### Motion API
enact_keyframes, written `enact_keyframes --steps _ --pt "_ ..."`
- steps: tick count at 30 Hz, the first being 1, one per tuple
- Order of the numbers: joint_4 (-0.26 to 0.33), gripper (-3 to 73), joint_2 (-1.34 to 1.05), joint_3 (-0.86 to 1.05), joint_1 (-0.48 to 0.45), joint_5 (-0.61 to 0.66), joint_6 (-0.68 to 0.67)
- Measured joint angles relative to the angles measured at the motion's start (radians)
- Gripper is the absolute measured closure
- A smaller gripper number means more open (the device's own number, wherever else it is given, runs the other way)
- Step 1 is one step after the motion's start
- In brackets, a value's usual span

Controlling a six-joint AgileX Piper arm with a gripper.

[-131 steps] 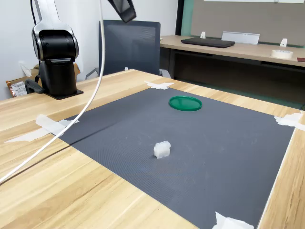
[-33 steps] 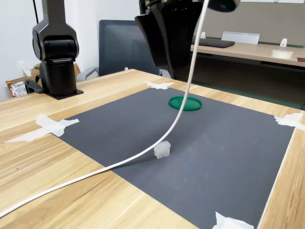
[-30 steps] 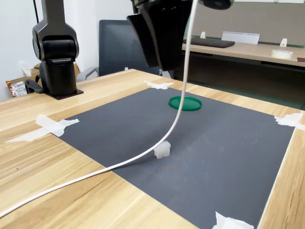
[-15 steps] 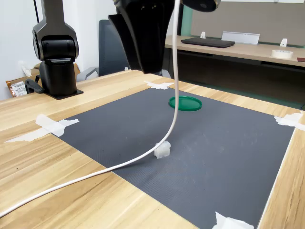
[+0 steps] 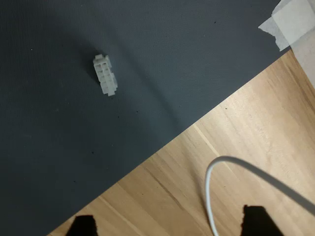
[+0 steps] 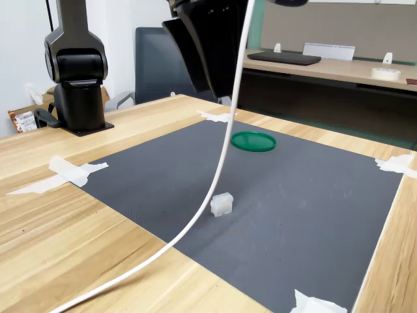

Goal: Grasp a white terminal and put it in the green lid.

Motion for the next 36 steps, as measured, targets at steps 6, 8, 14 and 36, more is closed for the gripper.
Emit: enact_keyframes --steps 6,8,14,36 --pt "0.0 13.8 0.0 0.0 0.0 0.0 -0.022" --pt "0.0 13.8 0.0 0.0 0.002 0.0 -0.021" --pt "-0.036 13.8 0.0 0.001 0.053 0.0 0.008" --pt "-0.115 13.8 0.049 0.27 0.102 -0.209 -0.028"
